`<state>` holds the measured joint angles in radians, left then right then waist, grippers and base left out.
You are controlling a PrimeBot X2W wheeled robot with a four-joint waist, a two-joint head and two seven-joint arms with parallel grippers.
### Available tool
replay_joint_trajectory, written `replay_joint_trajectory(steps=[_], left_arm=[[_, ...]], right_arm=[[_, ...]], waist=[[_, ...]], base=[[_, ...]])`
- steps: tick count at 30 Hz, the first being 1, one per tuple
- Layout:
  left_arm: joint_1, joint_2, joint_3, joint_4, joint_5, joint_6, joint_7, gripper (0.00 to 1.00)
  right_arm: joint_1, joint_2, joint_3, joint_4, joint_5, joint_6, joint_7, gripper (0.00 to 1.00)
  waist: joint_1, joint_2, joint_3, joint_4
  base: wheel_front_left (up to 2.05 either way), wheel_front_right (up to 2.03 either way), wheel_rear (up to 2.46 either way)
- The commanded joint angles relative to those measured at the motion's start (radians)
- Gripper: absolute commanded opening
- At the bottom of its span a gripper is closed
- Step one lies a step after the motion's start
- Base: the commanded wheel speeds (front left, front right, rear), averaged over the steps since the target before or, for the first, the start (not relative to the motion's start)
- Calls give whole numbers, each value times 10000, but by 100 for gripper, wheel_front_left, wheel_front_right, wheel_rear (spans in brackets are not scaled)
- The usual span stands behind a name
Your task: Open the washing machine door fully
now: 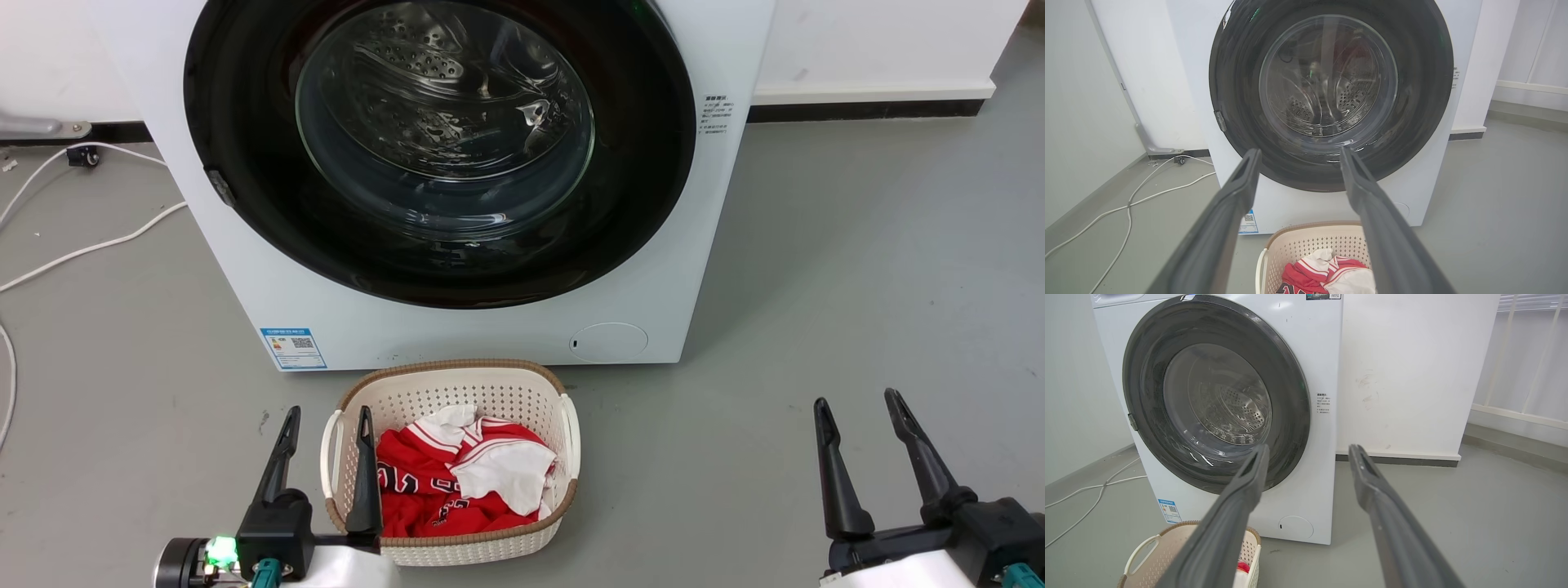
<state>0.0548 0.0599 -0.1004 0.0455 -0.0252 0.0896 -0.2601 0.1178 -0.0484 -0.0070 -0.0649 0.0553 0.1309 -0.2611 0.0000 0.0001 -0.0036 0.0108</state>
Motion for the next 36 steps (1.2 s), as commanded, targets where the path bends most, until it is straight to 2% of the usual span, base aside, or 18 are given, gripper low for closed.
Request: replay_joint_trajectory(steps=[1, 24, 25, 26, 27, 29, 31, 33, 36], left_arm=[[78, -1, -16, 26, 74, 55, -78, 100], [89, -60, 41, 258, 16, 67, -57, 100], [84, -62, 40, 262, 17, 67, -57, 100], [83, -63, 44, 266, 16, 70, -57, 100], [84, -65, 40, 269, 18, 74, -57, 100], [97, -67, 45, 276, 15, 62, -57, 100], [106, -70, 54, 283, 18, 61, -57, 100], [120, -72, 67, 286, 13, 62, -57, 100], [153, -74, 91, 296, -6, 33, -57, 100]], right_arm=[[72, -33, -19, 14, -60, -3, -50, 100], [132, -32, 52, 336, 613, -3, -46, 100], [131, -32, 65, 347, 617, -3, -47, 81], [119, -32, 61, 335, 646, -3, -46, 11], [118, -33, 55, 335, 660, -3, -47, 0], [119, -32, 54, 345, 836, -3, -47, 0], [78, -33, -102, 384, 1752, -5, -46, 0], [13, -27, -73, 454, 3157, -5, -46, 0], [-119, -26, 82, 510, 6157, -3, -46, 0]], waist=[[0, -1, 2, 4], [0, -1, -89, 46], [0, -1, -95, 52], [0, -1, -101, 57], [0, -1, -107, 63], [0, -1, -117, 73], [0, -1, -124, 80], [0, -1, -129, 80], [0, -1, -139, 68]], base=[[0, 0, 0], [0, 0, 0], [0, 0, 0], [0, 0, 0], [0, 0, 0], [0, 0, 0], [0, 0, 0], [0, 0, 0], [0, 0, 0]])
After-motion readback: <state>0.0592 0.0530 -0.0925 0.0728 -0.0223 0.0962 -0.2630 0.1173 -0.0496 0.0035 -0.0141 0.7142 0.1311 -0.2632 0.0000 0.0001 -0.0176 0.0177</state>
